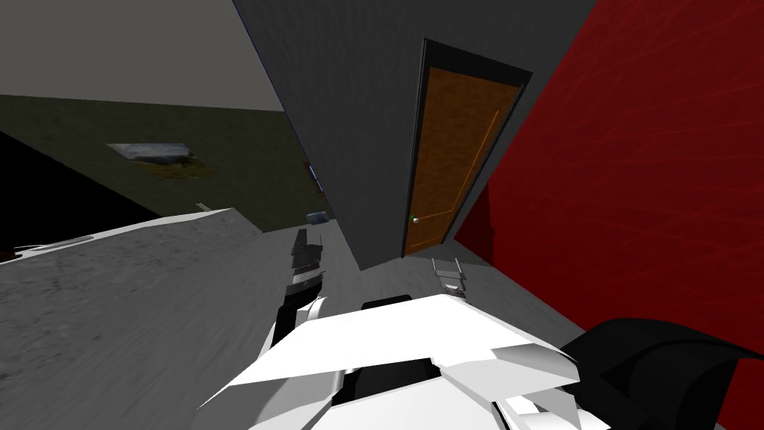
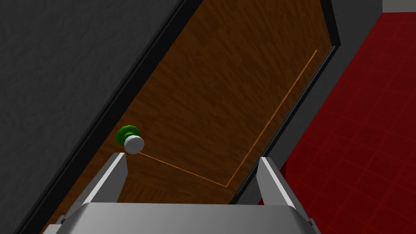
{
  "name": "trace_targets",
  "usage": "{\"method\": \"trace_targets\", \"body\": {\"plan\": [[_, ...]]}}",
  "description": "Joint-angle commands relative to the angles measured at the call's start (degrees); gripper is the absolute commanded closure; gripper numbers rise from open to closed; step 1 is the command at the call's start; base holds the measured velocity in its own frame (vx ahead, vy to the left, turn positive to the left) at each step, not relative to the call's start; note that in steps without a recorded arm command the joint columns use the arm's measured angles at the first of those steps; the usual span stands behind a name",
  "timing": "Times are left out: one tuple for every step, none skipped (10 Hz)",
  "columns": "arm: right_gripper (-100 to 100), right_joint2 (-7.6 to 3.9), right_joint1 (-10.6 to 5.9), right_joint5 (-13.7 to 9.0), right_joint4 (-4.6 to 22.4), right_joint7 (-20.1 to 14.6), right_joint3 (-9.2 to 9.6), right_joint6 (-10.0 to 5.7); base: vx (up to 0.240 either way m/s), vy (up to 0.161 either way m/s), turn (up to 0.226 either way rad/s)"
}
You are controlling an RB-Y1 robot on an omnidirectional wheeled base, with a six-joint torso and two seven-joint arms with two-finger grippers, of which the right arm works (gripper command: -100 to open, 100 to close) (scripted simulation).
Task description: Pull the door open
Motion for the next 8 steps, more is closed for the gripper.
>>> {"method": "trace_targets", "body": {"plan": [[-100,-0.22,0.59,-0.4,1.7,-2.0,0.46,-1.33,0.081,-0.054,0.163],[-100,-0.37,0.76,-0.7,2.7,-3.1,0.66,-1.98,0.092,-0.048,0.124],[-100,-0.52,0.94,-1.1,3.8,-4.3,0.87,-2.63,0.091,-0.047,0.155],[-100,-0.67,1.11,-1.4,4.9,-5.4,1.07,-3.28,0.088,-0.057,0.163],[-100,-0.82,1.29,-1.7,5.9,-6.5,1.28,-3.93,0.082,-0.052,0.141],[-100,-0.98,1.47,-2.0,7.0,-7.7,1.48,-4.58,0.095,-0.049,0.145],[-100,-1.13,1.64,-2.3,8.1,-8.8,1.69,-5.23,0.091,-0.05,0.161],[-100,-1.28,1.82,-2.6,9.1,-9.9,1.89,-5.87,0.073,-0.052,0.164]]}}
